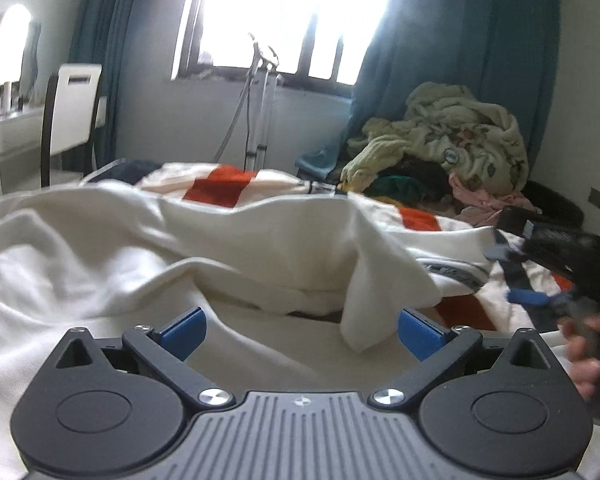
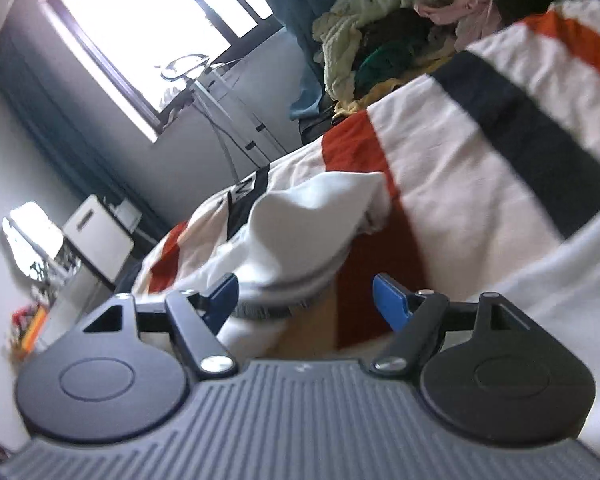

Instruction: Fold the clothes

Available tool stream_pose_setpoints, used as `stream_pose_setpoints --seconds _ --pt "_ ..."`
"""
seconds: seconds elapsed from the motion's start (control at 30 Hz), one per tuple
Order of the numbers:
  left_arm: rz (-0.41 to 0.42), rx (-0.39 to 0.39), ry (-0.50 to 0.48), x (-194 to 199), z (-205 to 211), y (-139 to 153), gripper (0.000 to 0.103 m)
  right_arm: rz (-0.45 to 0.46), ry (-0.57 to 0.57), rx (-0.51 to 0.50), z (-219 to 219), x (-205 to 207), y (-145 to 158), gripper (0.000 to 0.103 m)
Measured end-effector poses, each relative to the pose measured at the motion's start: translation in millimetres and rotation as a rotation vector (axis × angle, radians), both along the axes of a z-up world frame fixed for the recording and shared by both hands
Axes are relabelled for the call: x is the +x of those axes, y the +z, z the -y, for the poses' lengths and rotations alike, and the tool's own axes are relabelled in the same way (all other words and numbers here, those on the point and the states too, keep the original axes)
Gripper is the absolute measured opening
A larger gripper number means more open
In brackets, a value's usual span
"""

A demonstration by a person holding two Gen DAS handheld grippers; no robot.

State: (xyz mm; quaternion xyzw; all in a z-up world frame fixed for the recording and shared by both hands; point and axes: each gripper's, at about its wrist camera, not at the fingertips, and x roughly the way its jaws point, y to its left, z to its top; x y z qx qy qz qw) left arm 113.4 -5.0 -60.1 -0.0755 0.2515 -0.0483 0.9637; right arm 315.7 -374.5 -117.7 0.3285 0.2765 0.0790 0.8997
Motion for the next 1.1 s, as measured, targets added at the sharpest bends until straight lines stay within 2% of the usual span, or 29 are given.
stream_pose_setpoints --seconds 0.13,0.17,0.2,0.27,0.3,0.47,0.6,0.67,0.7,0.73,0.83,0.97,1.0,1.1 --pt "-0.018 -0.054 0.002 12 -11 -14 0.103 -0.015 -0.080 0.001 -24 34 -20 0.076" --pt "-0.020 -0.067 0.001 15 -13 -17 0.103 -0.015 -0.109 -0.001 -26 39 -23 0.065" --pt "-0.027 -0.076 0.007 18 -16 -20 0.103 -0.025 -0.128 0.004 -27 42 -24 0.043" --pt "-0.044 -0.107 0.025 24 -23 -24 0.103 -0.028 -0.154 -0.006 -31 46 -20 0.015" --pt "-0.050 -0.126 0.035 26 -27 -25 0.103 -0.016 -0.163 -0.027 -34 44 -14 0.013" --pt "-0.046 -0.200 0.084 27 -43 -23 0.103 0.202 -0.224 -0.182 -56 3 47 0.013" --pt "-0.015 -0.192 0.116 14 -46 -14 0.103 0.435 -0.317 -0.415 -100 -44 91 0.013" --pt "0.003 -0.196 0.126 6 -49 -10 0.103 0.530 -0.318 -0.515 -125 -53 102 0.013" --pt "0.016 -0.192 0.134 3 -49 -7 0.103 0.540 -0.294 -0.551 -136 -48 105 0.013" --pt "0.029 -0.186 0.143 0 -49 -4 0.103 0.543 -0.266 -0.585 -147 -42 106 0.013" --pt "0.028 -0.195 0.180 3 -55 -3 0.103 0.474 -0.155 -0.652 -177 -3 93 0.013" --pt "0.021 -0.209 0.226 8 -66 -5 0.103 0.320 -0.065 -0.789 -211 65 46 0.013" --pt "0.020 -0.209 0.233 10 -68 -8 0.103 0.276 -0.048 -0.805 -215 82 34 0.013" --pt "0.007 -0.195 0.245 21 -73 -18 0.103 0.197 0.028 -0.772 -216 114 7 0.016"
